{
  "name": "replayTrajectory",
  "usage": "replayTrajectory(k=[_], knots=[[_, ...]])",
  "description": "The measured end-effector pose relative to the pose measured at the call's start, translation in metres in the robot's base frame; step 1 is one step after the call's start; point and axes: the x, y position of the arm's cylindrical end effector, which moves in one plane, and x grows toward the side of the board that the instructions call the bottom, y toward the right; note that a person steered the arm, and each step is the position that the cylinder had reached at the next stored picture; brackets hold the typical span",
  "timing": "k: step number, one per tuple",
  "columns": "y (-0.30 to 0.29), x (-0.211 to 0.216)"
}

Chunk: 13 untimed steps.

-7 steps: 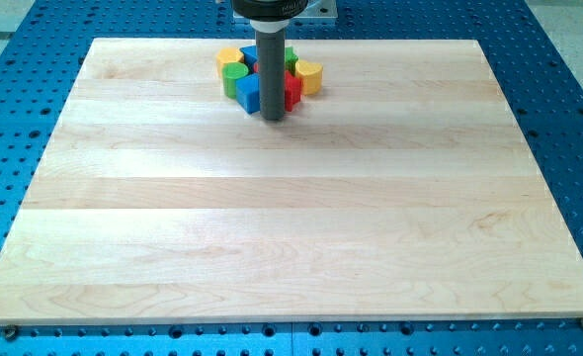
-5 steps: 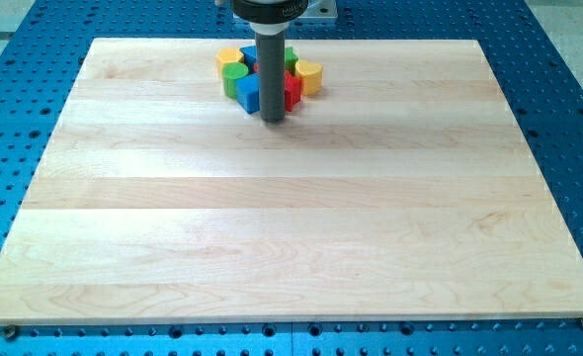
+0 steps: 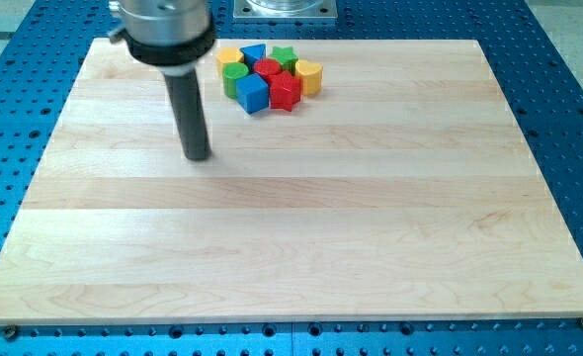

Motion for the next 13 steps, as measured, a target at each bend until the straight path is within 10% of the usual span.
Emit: replayTrajectory(k=[4,7,10,13], knots=[[0.010,-0.189],[0.060,-0.097],[0.066,-0.179],[0.089,-0.080]])
